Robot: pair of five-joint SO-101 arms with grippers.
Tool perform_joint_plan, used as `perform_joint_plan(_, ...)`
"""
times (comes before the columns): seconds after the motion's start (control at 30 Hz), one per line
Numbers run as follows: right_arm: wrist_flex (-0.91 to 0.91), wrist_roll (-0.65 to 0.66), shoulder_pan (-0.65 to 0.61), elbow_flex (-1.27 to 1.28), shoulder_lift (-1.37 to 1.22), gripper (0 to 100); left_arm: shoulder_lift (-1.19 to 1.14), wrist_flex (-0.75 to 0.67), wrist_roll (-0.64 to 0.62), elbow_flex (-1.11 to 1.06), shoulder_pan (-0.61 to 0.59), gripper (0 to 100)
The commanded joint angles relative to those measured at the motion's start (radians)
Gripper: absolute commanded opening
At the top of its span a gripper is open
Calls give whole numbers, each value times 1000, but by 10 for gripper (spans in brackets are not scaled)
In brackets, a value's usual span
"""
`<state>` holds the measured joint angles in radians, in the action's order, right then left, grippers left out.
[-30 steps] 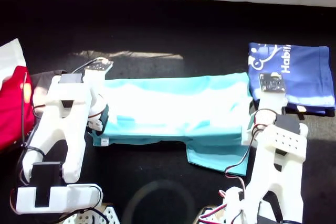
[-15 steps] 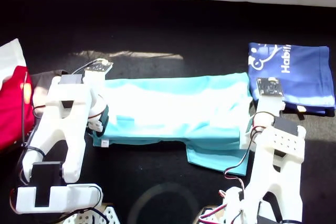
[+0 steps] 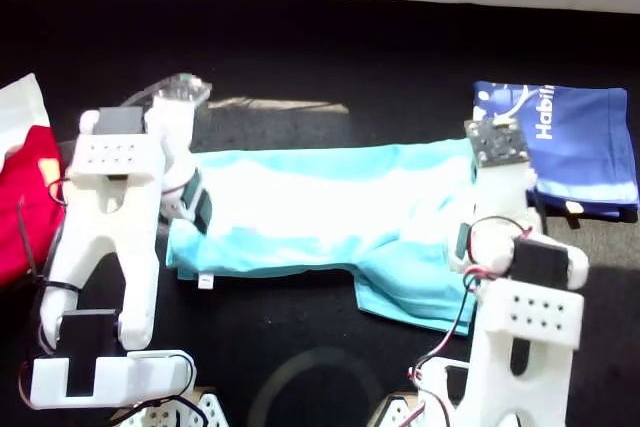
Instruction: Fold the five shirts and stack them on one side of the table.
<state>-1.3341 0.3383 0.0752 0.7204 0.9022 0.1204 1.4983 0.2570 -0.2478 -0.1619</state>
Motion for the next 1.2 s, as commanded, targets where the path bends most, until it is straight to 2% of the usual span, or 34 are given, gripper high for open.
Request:
perform_joint_plan(0.0, 39, 2, -5, -91, 67, 148, 25, 21, 5, 208, -8, 182)
perform_joint_plan(0.07, 70, 2, -5, -102, 45, 112, 21, 8, 0, 262, -2, 98)
perform_joint_plan(0.1, 91, 0, -7, -105, 24, 60, 10, -21, -2, 274, 4, 23)
perform_joint_plan(0.13, 117, 0, -7, -104, -5, 3, -8, -48, -3, 282, 15, 3)
perform_joint_plan(0.17, 147, 0, -10, -101, -42, 8, -31, -72, -3, 286, 24, 27)
perform_joint_plan(0.33, 282, 0, -61, -108, -298, 8, -220, -199, -12, 295, 74, 9)
perform_joint_plan(0.47, 473, 0, -93, -108, -503, 8, -389, -322, -107, 295, 99, 9)
perform_joint_plan(0.6, 664, 0, -94, -108, -677, 8, -512, -408, -109, 297, 87, 9)
perform_joint_plan(0.7, 763, 0, -91, -110, -799, 8, -578, -399, -109, 328, 44, 9)
perform_joint_plan(0.83, 826, 3, -91, -134, -944, 8, -664, -315, -109, 460, -1, 9)
perform_joint_plan(1.07, 825, 2, -76, -380, -1216, 8, -937, -215, -109, 886, -8, 9)
perform_joint_plan(1.17, 819, 2, -61, -467, -1288, 8, -1078, -130, -109, 1101, -8, 9)
